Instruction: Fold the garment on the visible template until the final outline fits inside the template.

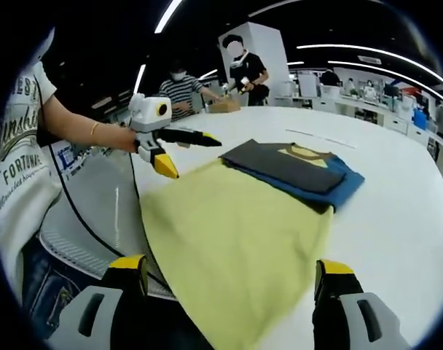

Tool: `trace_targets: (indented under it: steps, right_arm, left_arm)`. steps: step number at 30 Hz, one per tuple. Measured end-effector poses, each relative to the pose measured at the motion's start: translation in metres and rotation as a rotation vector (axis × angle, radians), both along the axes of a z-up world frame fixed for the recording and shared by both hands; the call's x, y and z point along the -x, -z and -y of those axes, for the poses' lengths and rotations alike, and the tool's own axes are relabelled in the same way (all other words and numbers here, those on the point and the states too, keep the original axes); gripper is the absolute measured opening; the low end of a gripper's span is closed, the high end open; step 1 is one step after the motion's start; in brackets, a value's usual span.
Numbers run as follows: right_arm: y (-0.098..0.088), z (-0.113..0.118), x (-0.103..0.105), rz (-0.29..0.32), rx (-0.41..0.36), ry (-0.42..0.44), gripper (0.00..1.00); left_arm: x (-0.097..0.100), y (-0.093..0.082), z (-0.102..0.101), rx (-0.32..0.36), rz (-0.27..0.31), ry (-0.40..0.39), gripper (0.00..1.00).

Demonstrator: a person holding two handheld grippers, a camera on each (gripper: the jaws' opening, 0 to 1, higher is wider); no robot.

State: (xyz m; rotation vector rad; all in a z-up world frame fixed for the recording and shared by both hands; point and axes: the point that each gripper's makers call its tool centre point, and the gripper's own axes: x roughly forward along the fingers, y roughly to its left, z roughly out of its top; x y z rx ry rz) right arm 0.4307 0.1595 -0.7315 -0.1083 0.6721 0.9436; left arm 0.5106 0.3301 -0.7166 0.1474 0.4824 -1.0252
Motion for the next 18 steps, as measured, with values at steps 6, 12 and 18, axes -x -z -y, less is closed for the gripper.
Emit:
trace_targets:
  steps: [6, 12, 18]
  right_arm:
    - [0.004, -0.001, 0.008, -0.004, 0.018, -0.042, 0.86]
    - [0.008, 0.001, 0.015, -0.012, 0.043, -0.074, 0.79]
    - [0.015, 0.004, 0.021, -0.019, 0.073, -0.102, 0.73]
  left_arm:
    - [0.021, 0.005, -0.017, -0.022, -0.013, 0.023, 0.85]
    - [0.050, 0.017, -0.032, -0.063, -0.041, 0.064, 0.77]
    - [0.070, 0.028, -0.048, -0.106, -0.067, 0.093, 0.70]
